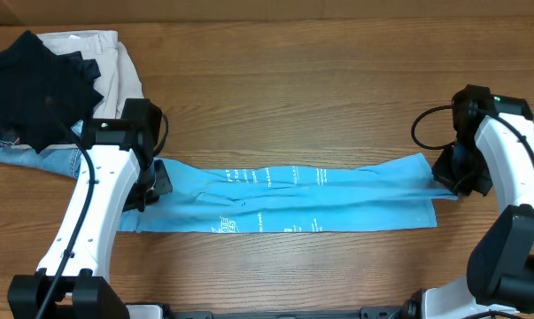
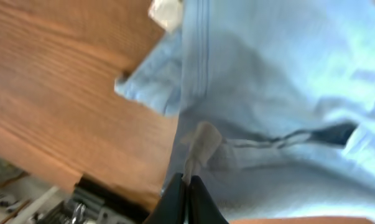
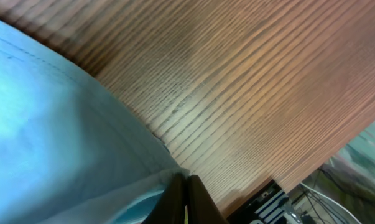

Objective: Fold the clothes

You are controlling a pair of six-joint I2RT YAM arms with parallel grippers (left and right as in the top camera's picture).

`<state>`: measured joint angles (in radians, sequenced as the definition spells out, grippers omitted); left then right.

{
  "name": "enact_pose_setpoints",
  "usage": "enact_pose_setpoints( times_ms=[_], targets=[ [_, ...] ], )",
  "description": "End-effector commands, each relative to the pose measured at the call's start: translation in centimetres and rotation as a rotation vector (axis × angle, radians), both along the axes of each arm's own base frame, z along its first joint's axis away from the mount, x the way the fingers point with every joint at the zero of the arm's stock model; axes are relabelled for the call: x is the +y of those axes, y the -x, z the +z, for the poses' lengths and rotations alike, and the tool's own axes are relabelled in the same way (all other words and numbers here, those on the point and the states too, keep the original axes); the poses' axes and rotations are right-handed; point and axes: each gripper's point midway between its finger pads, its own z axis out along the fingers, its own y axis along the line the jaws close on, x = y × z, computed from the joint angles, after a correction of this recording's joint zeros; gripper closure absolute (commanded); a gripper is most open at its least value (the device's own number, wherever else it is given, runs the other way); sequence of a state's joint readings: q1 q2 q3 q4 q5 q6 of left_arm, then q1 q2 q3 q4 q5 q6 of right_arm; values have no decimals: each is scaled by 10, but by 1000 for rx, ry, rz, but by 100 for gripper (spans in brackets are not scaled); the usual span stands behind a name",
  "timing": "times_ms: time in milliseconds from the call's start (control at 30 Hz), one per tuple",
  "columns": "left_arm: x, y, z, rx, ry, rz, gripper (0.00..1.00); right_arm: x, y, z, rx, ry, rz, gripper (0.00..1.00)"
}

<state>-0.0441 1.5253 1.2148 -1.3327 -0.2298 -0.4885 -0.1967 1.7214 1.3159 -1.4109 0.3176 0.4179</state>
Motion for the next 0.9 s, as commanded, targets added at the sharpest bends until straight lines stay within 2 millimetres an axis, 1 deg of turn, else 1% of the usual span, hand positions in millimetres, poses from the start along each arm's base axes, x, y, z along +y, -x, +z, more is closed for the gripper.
enact_pose_setpoints(
  times_ms=[0, 133, 333, 467, 600, 700, 867],
  targets=[
    [12, -1, 1, -28, -75, 84, 96, -4, 1, 7, -19, 21, -4, 96],
    [19, -1, 1, -32, -121, 107, 96, -2, -2, 5, -36, 5, -4, 96],
    [19, -3, -1, -40, -120, 109, 95, -1, -5, 5, -48, 3, -4, 96],
    [19, 1, -10, -28, -121, 108, 95, 2, -7, 3, -54, -20, 1, 96],
    [19, 1, -20, -35, -121, 108, 95, 8, -12, 1, -66, -64, 43, 95],
    [19, -7, -27, -72, -117, 110, 96, 11, -12, 1, -66, -65, 51, 95],
    [18, -30, -32, -173, -108, 113, 96, 13, -15, 1, -74, -67, 58, 95]
  ],
)
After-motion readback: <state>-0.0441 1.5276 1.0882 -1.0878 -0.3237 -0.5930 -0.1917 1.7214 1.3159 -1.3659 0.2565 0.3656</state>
